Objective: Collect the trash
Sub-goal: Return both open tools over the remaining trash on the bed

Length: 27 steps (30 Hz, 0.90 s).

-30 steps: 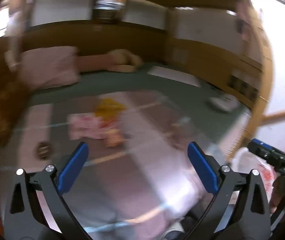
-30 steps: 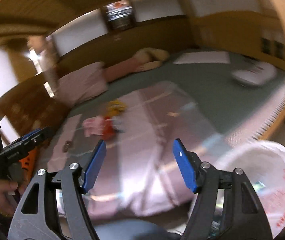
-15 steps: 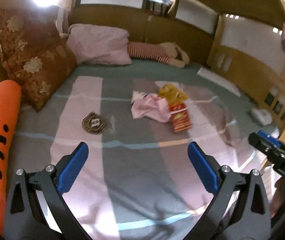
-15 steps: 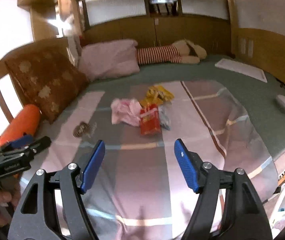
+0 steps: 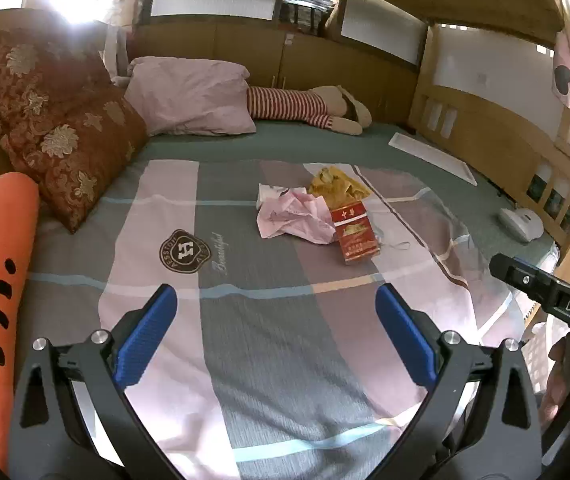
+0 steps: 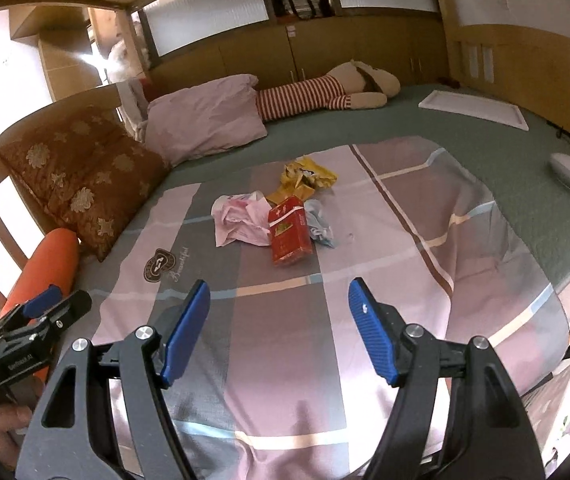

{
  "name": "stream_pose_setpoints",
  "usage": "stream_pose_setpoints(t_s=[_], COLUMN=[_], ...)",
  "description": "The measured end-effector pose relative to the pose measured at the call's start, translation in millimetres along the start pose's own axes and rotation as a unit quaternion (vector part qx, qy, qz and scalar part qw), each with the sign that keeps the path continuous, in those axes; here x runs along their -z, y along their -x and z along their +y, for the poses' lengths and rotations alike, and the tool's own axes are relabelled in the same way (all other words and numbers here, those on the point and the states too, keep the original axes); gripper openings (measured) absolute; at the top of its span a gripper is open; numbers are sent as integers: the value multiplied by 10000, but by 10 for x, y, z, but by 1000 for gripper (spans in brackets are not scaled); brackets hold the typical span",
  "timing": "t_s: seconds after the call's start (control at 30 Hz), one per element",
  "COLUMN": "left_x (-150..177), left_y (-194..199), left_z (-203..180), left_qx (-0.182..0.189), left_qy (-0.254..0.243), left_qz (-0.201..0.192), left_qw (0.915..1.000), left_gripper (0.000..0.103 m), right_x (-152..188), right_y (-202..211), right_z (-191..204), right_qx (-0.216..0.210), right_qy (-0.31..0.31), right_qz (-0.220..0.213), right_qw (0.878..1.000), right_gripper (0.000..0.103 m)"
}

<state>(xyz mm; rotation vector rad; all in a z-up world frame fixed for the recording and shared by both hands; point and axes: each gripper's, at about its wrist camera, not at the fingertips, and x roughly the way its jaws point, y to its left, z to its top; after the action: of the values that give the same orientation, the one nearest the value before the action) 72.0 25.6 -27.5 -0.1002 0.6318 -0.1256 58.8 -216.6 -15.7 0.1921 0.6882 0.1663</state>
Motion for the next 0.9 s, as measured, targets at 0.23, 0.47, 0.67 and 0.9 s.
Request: stream_pose_setpoints(t_s=[0.23, 0.47, 0.67, 0.9], left_x=[6, 20, -95, -414], left_y=[3, -16, -178, -628], left_z=[-23, -41, -62, -60], left_qx=[4, 20, 39, 51], left_qy=[-21, -41, -85, -179], left_qz=[6, 51, 178, 276], left_qw=[10000, 10000, 9998, 9994], left_gripper=[99, 99, 99, 99], right_x=[5, 8, -114, -381], right_y=[3, -26, -436, -1160], right_z=[11, 35, 13, -172], right_qx=[2, -37, -274, -368], right_qy=[14, 54, 24, -565], right_qz=[22, 98, 669, 1111], right_qw=[10000, 9999, 9974, 9915], right_gripper=[71, 71, 71, 70])
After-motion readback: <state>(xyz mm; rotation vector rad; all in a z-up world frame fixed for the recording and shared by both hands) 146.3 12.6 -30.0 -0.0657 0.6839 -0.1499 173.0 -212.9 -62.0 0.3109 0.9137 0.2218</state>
